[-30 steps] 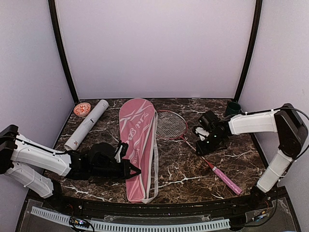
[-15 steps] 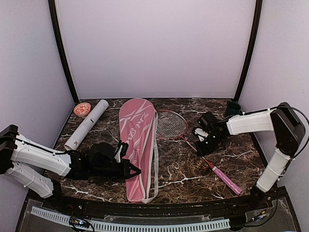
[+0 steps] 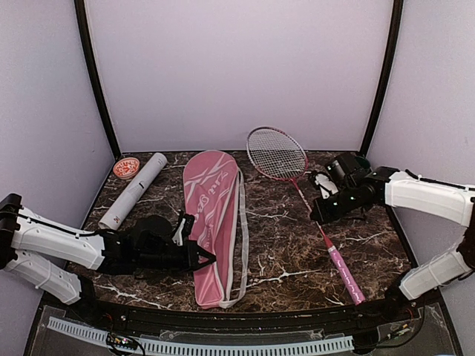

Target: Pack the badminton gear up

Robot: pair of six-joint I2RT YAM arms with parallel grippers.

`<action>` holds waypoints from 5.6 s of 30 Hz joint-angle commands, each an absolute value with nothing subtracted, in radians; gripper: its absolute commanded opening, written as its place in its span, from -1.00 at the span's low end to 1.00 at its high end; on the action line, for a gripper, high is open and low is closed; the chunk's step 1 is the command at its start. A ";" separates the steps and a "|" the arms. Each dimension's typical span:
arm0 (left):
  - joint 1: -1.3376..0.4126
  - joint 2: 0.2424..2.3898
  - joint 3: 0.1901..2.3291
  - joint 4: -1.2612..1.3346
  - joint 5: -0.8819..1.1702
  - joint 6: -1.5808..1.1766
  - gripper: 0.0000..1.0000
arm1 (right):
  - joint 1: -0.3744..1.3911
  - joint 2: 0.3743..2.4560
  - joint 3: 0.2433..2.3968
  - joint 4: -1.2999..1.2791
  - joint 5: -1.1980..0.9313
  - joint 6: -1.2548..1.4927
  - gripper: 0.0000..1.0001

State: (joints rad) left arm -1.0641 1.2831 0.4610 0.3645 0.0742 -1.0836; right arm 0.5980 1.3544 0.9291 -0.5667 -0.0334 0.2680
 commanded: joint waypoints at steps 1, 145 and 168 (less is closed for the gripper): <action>-1.052 1.245 0.484 0.377 0.052 -1.061 -1.00 | 0.652 1.340 0.940 -0.650 -0.044 0.303 -1.00; -0.721 2.065 1.550 -0.418 -0.163 -0.539 -0.37 | 1.027 1.781 0.948 0.095 -0.239 0.686 -1.00; -0.753 2.123 1.647 -0.295 0.076 -0.420 -1.00 | 1.028 1.744 0.920 0.153 -0.178 0.733 -1.00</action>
State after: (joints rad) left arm -0.7238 2.1269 1.6054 -0.3653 -0.0616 -0.4656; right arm 1.0264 1.7748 0.9215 0.0227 -0.1814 0.7265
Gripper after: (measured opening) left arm 0.007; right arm 0.028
